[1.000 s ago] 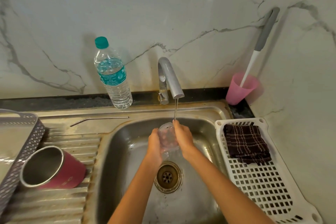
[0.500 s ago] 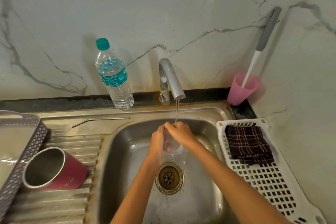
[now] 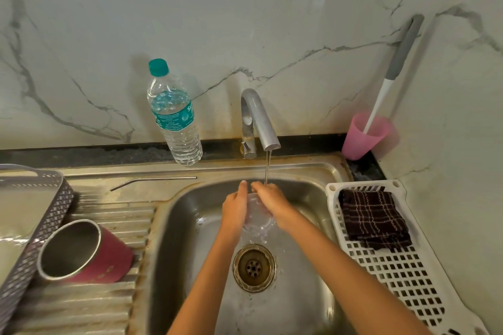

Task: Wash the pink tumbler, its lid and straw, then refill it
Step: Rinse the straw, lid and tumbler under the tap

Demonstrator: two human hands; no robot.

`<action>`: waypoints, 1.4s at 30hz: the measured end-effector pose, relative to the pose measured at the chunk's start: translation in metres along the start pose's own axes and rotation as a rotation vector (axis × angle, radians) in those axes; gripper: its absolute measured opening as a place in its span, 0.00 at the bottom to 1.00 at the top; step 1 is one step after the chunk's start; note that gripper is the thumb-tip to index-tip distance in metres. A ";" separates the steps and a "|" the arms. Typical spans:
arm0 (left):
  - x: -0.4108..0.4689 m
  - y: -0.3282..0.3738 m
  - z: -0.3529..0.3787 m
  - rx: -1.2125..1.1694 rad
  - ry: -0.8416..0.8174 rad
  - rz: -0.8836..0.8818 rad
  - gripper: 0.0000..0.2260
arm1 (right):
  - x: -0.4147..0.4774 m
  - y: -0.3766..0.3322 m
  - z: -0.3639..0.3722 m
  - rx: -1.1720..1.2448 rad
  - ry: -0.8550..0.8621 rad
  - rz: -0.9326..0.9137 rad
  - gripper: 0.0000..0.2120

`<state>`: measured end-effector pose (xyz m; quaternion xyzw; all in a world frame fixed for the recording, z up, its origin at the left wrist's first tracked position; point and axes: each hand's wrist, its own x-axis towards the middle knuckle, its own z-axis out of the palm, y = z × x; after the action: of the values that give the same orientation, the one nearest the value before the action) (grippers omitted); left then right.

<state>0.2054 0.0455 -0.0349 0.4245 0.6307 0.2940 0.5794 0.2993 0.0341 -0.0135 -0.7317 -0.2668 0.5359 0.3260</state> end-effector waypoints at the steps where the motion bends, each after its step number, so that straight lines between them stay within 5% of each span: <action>1: -0.001 0.003 0.001 -0.074 0.057 -0.062 0.20 | -0.001 0.003 0.000 0.180 -0.021 0.053 0.12; 4: -0.003 0.007 0.004 -0.323 0.098 -0.242 0.17 | -0.004 0.008 0.004 0.472 -0.028 0.104 0.12; 7: -0.004 0.001 0.005 -0.099 0.051 -0.090 0.18 | 0.000 0.009 0.000 0.173 0.155 0.009 0.13; 11: -0.003 0.000 0.003 -0.028 -0.065 -0.073 0.21 | 0.002 0.002 -0.008 -0.059 0.062 -0.017 0.14; 16: -0.010 0.003 0.010 -0.357 -0.034 -0.218 0.22 | 0.000 0.013 -0.001 0.441 0.036 0.122 0.13; 21: -0.008 -0.006 0.009 -0.203 -0.077 -0.171 0.24 | -0.002 0.011 -0.006 -0.170 0.115 -0.143 0.19; 25: -0.003 -0.008 0.008 -0.295 0.039 -0.244 0.25 | -0.008 0.008 -0.013 -0.021 -0.099 -0.112 0.17; 28: -0.007 -0.008 -0.001 -0.424 0.041 -0.274 0.27 | -0.009 0.024 -0.015 -0.175 -0.133 -0.284 0.21; 34: -0.019 -0.018 -0.032 -0.584 -0.107 -0.225 0.27 | -0.019 0.041 -0.002 -0.418 -0.155 -0.504 0.48; 42: -0.025 -0.039 -0.086 -0.686 0.119 -0.170 0.25 | -0.015 0.002 0.050 -0.533 -0.231 -0.720 0.44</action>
<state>0.1125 0.0158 -0.0429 0.1331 0.5611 0.4636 0.6727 0.2474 0.0309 -0.0164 -0.5865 -0.6669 0.3791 0.2598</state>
